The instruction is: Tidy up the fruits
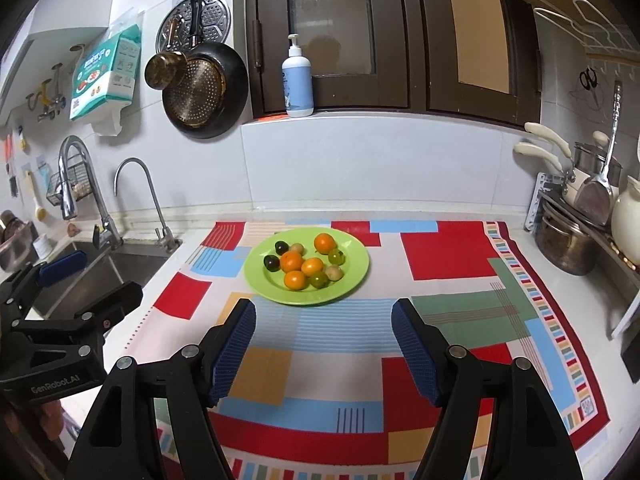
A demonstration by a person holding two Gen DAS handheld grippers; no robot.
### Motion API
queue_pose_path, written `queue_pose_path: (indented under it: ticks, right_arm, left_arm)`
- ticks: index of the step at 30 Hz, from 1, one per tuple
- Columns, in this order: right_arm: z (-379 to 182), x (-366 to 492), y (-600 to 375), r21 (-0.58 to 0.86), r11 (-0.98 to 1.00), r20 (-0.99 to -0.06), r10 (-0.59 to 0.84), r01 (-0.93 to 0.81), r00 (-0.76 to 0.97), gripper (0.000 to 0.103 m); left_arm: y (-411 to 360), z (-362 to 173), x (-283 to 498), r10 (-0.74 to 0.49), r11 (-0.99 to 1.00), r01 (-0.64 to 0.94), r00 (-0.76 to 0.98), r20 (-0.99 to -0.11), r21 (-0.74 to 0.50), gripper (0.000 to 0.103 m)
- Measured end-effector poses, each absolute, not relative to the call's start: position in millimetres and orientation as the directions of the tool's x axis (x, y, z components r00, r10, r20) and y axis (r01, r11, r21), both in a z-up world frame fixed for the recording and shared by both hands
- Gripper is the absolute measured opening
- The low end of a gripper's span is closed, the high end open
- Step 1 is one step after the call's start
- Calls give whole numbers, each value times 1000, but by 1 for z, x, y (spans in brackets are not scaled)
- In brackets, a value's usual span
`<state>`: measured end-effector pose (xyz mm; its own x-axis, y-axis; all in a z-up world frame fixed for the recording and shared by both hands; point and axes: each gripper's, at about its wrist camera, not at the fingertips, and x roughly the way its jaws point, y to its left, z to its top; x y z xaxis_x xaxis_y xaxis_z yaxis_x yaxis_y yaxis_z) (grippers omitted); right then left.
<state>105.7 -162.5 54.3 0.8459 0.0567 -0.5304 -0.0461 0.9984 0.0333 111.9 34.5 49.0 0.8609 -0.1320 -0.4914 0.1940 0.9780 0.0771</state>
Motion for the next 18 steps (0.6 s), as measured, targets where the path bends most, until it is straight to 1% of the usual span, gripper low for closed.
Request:
queue_pose_path:
  ticks: [2,4,18]
  right_arm:
    - [54,104,-162,32,998,-528,58,-49,847,71]
    - [55,103,-162,31,998,-526,60,-51,848,71]
    - [57,98,-165,31,998,-524,56,-47,850,71]
  left_arm:
    - [36,51,109,-137,979,193,863,-486,67,98]
    - [36,52,108,-132,980,186,865,-485,65,103]
    - [34,53,103,-100,982,164,873,-477,95,103]
